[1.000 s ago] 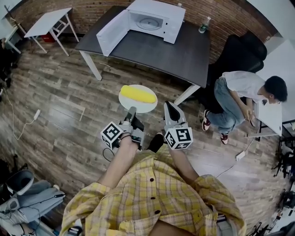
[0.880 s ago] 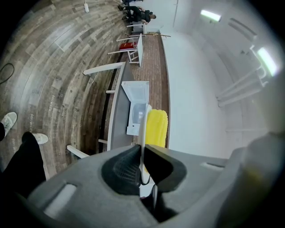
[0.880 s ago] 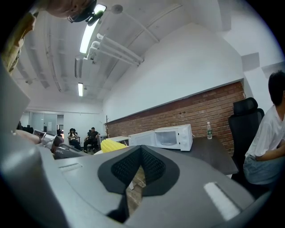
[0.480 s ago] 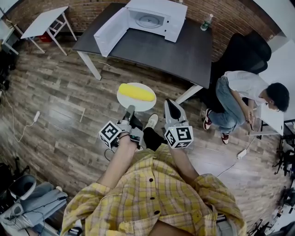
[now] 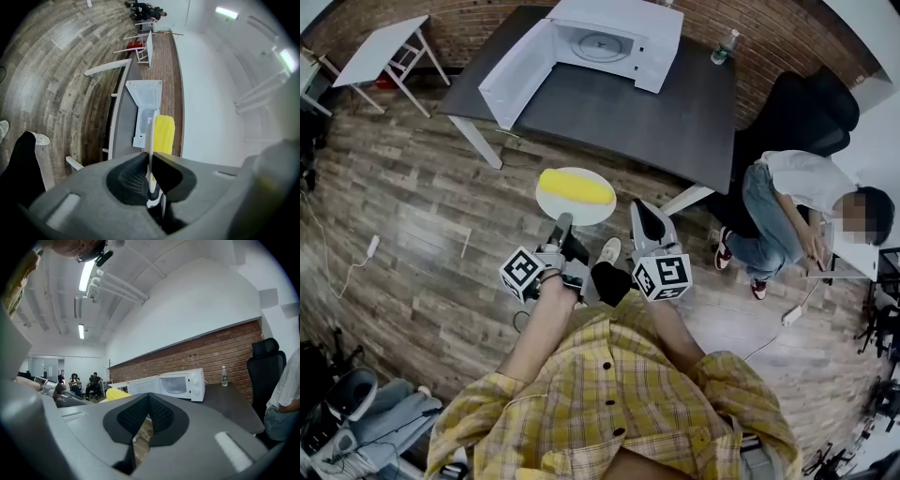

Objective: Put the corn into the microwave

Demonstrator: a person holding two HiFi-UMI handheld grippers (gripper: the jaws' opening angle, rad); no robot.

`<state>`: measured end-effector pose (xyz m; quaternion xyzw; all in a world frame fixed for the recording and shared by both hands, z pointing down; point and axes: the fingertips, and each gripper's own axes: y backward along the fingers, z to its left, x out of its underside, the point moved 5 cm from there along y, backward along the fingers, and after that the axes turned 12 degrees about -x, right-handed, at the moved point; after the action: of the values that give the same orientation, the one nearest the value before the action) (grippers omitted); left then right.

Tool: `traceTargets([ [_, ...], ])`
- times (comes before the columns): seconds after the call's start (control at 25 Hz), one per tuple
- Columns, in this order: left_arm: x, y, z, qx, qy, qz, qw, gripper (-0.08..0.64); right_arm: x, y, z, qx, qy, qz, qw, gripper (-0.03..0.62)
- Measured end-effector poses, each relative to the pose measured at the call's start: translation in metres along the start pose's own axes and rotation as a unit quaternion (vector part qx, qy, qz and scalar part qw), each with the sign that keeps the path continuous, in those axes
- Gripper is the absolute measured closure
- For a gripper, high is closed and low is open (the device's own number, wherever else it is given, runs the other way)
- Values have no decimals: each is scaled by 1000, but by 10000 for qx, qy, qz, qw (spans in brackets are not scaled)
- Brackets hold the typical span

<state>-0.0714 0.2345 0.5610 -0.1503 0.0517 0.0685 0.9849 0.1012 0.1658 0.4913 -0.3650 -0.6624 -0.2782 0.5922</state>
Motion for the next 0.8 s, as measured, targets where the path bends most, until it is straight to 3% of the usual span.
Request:
traceTargets([
  [0.8, -28, -170, -72, -12, -55, -245, 9997, 540, -39, -117, -148, -244, -105, -32, 9996, 589],
])
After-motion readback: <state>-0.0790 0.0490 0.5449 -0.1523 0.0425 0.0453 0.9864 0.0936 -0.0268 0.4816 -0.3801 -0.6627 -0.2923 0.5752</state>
